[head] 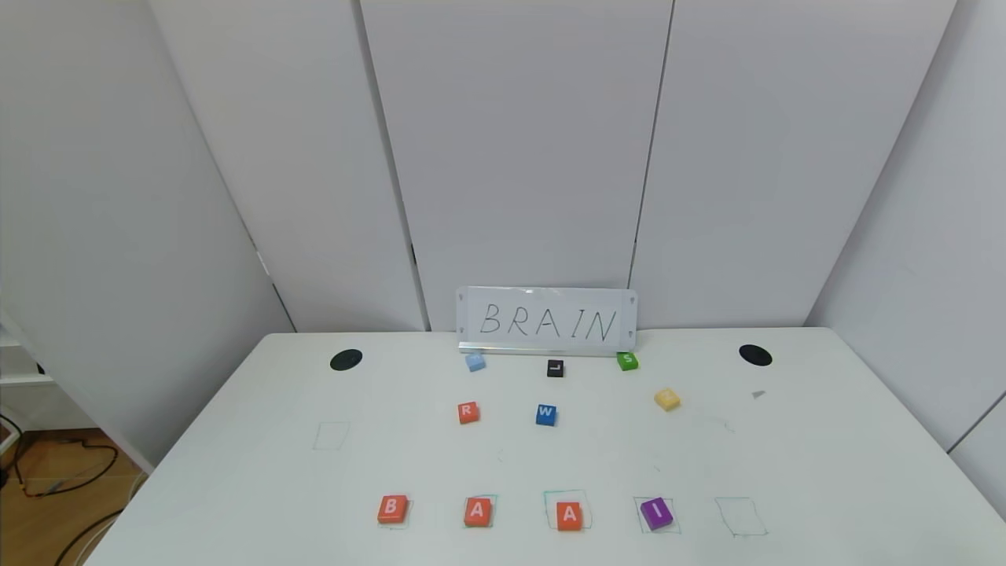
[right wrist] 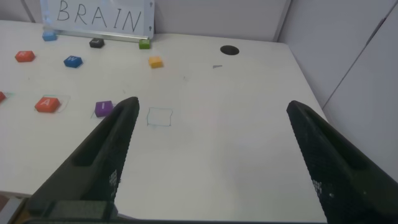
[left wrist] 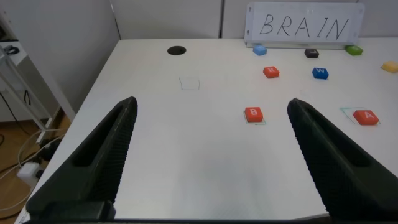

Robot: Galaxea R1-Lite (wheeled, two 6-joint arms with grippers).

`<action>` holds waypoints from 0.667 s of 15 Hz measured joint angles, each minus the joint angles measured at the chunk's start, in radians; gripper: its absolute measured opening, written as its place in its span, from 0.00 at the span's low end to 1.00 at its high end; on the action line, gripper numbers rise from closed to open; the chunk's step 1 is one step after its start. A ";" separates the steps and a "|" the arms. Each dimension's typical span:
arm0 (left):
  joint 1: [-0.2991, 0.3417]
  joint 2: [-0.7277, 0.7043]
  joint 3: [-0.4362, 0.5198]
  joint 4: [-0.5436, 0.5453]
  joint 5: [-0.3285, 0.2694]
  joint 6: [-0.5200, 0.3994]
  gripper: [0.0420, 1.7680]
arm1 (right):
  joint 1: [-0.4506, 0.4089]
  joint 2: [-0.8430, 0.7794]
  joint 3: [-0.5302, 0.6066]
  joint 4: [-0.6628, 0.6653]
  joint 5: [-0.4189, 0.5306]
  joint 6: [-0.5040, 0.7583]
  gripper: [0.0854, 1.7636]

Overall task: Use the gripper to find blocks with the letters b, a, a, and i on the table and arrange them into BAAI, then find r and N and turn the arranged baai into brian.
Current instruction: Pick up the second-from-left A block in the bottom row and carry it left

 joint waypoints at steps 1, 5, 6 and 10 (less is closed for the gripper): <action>0.000 0.000 0.000 0.000 0.000 0.000 0.97 | 0.000 0.000 0.000 0.000 0.000 0.000 0.97; 0.000 0.000 0.000 0.000 0.000 0.000 0.97 | 0.000 0.000 0.000 0.000 0.000 -0.001 0.97; 0.000 0.000 0.000 0.000 0.000 0.000 0.97 | 0.000 0.000 0.000 0.000 0.000 -0.001 0.97; 0.000 0.000 0.000 0.000 0.000 0.000 0.97 | 0.000 0.000 0.000 0.002 -0.003 0.000 0.97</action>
